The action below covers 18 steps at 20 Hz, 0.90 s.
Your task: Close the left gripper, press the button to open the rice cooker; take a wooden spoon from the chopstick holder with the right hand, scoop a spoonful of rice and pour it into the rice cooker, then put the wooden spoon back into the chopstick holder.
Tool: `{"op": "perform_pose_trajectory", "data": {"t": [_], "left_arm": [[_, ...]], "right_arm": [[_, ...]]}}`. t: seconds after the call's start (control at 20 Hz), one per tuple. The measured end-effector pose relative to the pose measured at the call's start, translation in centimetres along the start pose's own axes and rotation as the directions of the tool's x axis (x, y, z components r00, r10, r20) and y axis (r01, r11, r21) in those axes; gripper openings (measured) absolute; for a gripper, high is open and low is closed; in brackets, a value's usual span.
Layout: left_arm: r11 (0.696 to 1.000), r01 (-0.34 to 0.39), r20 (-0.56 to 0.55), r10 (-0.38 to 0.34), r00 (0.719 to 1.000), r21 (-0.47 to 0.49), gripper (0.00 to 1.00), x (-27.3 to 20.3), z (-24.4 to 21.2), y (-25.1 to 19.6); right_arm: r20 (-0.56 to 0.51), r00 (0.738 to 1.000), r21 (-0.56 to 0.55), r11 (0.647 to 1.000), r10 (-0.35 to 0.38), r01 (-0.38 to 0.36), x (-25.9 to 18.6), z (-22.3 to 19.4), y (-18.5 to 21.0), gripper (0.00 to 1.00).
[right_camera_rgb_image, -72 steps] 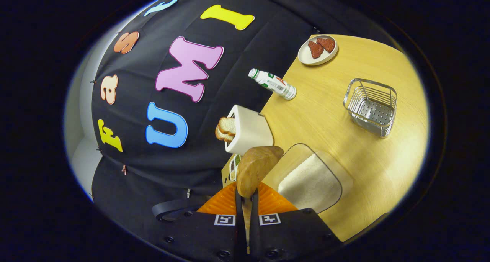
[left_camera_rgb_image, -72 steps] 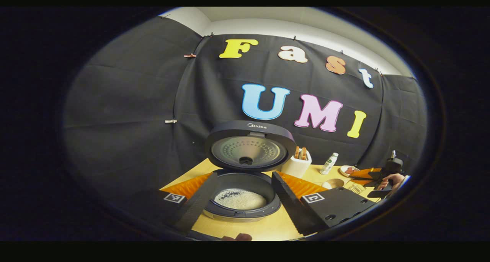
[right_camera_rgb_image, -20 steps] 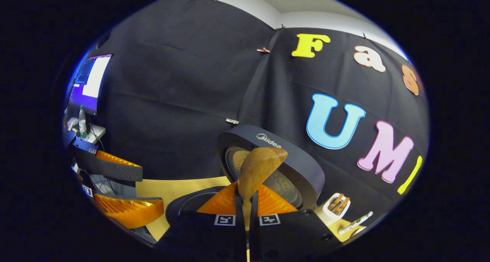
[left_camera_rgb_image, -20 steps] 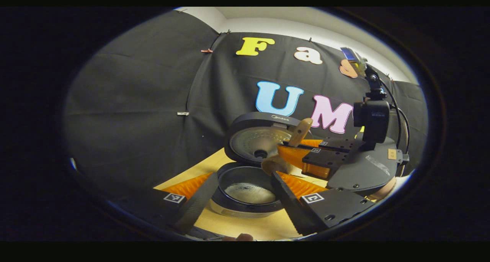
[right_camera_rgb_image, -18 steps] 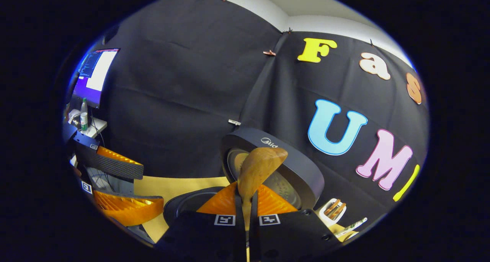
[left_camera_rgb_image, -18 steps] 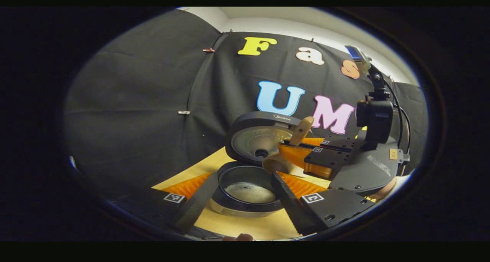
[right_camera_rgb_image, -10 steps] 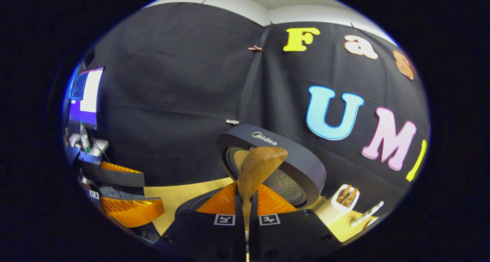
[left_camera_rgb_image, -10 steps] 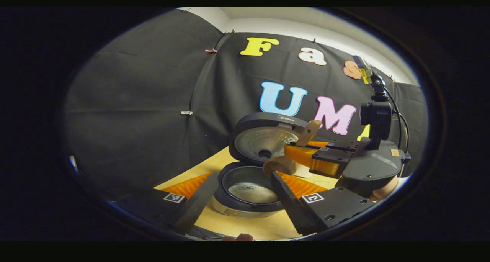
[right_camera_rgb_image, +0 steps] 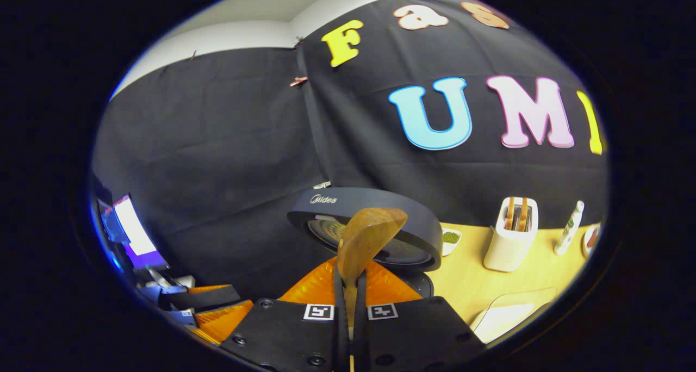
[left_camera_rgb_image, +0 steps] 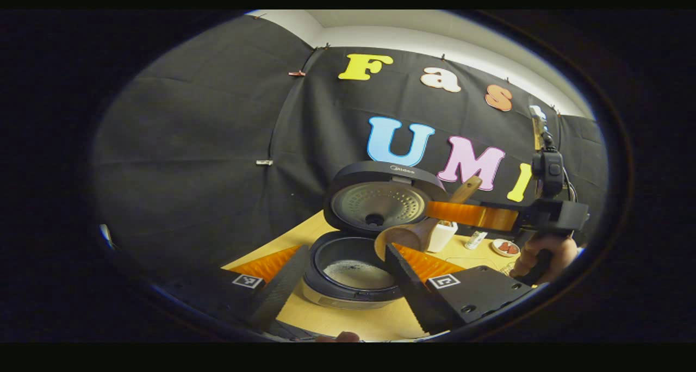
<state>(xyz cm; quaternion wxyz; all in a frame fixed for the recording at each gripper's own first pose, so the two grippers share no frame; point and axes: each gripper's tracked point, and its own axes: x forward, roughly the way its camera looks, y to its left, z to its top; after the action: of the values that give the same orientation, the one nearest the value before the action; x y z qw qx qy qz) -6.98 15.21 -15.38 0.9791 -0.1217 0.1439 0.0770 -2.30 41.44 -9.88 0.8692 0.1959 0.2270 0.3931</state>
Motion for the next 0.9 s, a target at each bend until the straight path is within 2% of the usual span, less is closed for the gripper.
{"op": "perform_pose_trajectory", "data": {"t": [0.25, 0.5, 0.7, 0.9], "left_arm": [[1.0, 0.019, 0.0, -0.019, 1.0, 0.018, 0.95, 0.0, 0.2, -1.5], [0.998, 0.053, -0.004, -0.053, 0.999, 0.041, 0.95, 0.3, 0.1, -3.7], [0.995, 0.078, -0.01, -0.077, 0.997, 0.058, 0.95, 0.6, 0.0, -5.6], [0.993, 0.093, -0.009, -0.093, 0.996, 0.075, 0.95, 0.8, 0.2, -7.5]], "right_arm": [[0.07, 0.997, 0.095, 0.995, -0.043, 0.037, -4.2, 3.2, -3.6, 0.08], [0.145, 0.979, 0.068, 0.988, -0.145, 0.136, -9.4, 6.4, -9.1, 0.07], [0.191, 0.946, 0.085, 0.964, -0.263, 0.251, -14.2, 8.2, -15.4, 0.07], [0.203, 0.903, 0.087, 0.926, -0.378, 0.368, -19.0, 8.6, -21.8, 0.08]]}}
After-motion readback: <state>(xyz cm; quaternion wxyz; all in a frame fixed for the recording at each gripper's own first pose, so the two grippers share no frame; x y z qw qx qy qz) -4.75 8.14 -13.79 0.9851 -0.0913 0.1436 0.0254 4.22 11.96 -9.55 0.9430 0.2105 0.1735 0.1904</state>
